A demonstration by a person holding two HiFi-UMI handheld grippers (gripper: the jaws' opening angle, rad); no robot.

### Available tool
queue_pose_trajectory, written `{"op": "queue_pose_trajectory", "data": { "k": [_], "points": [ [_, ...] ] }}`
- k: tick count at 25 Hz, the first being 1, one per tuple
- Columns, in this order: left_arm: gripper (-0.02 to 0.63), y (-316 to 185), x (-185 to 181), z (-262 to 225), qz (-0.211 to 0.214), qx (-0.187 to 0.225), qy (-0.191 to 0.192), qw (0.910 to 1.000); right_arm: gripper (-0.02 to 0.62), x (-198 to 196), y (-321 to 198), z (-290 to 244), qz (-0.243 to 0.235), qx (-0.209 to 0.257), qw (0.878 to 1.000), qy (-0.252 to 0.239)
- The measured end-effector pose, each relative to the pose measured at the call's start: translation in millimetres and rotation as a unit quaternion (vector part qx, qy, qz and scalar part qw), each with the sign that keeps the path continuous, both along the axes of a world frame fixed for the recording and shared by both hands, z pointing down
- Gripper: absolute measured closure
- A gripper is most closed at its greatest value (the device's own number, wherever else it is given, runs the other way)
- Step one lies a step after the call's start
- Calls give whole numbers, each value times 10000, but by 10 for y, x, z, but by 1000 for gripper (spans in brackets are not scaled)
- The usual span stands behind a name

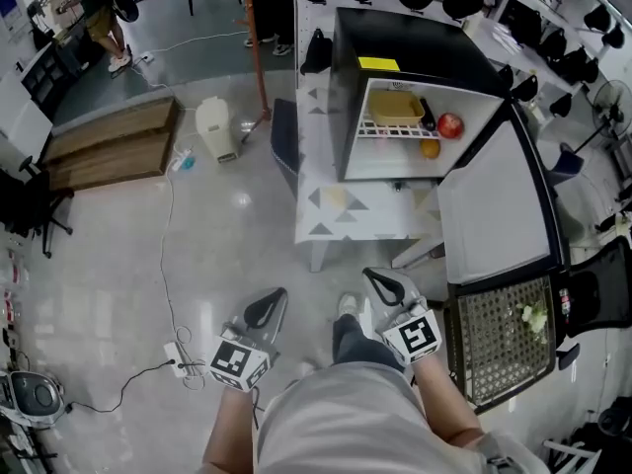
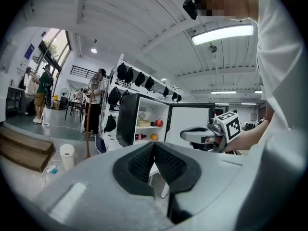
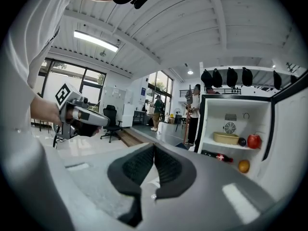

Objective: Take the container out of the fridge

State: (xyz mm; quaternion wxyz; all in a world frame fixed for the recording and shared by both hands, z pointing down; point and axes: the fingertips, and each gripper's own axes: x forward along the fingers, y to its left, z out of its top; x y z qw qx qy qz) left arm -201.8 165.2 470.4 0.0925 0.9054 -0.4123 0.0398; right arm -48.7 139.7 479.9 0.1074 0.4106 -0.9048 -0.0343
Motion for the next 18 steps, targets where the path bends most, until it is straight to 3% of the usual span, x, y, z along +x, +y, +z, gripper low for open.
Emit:
{"op": "queue_pose_trajectory", "data": {
  "k": [18],
  "points": [
    [598,-1617,836,-53,-310,-86,-212,9993,591,732,-1756,-9,-388,-16,9992,14]
  ]
}}
